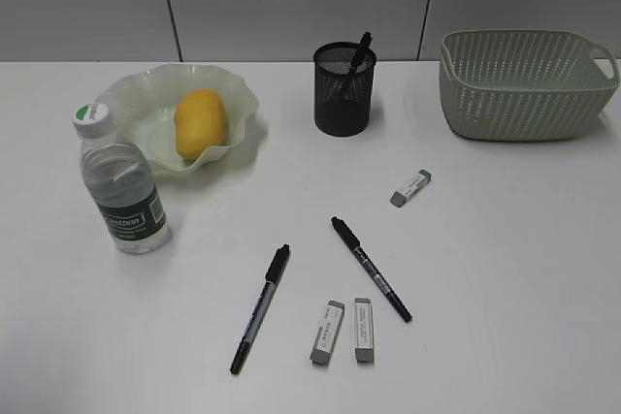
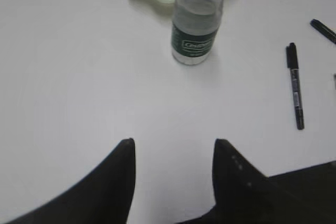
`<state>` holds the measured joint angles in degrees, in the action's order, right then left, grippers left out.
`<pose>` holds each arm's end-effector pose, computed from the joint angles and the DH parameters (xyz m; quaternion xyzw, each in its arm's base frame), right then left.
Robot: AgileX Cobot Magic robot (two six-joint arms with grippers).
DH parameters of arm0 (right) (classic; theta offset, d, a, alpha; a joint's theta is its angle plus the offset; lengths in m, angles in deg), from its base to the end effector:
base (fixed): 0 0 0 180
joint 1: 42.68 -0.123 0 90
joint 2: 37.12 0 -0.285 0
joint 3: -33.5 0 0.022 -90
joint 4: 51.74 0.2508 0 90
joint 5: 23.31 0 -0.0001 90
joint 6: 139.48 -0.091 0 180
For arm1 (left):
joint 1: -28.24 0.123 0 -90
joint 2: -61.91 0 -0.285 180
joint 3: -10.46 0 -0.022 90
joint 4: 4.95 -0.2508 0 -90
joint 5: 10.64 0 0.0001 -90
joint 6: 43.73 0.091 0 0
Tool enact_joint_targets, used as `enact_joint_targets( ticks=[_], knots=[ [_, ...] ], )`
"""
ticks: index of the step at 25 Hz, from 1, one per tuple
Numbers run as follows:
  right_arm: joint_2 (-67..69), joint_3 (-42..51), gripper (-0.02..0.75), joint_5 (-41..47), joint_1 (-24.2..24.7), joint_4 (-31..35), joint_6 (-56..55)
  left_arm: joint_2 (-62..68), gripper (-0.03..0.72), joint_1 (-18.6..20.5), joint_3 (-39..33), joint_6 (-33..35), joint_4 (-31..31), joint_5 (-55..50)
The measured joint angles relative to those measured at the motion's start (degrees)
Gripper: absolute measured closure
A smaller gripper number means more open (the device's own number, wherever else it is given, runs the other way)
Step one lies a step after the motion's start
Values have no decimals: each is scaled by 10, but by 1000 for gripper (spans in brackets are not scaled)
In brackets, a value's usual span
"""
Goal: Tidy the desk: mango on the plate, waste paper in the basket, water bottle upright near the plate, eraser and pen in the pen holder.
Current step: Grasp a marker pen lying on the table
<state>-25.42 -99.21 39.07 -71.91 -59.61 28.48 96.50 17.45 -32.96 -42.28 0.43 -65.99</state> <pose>0.0070 -0.0088 0.2821 -0.1280 0.8604 0.1079 0.4813 0.0696 -0.0204 0.2962 0.0886 0.9131 -0.0781 0.3904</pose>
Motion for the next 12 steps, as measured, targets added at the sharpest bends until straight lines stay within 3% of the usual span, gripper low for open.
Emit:
enact_joint_targets(
  ticks=[8,12],
  knots=[
    [-42,6,388,-19,0,0,12,230,310,-44,74,28,36,46],
    [-43,6,388,-23,27,1,12,329,310,-113,100,14,31,79]
  ],
)
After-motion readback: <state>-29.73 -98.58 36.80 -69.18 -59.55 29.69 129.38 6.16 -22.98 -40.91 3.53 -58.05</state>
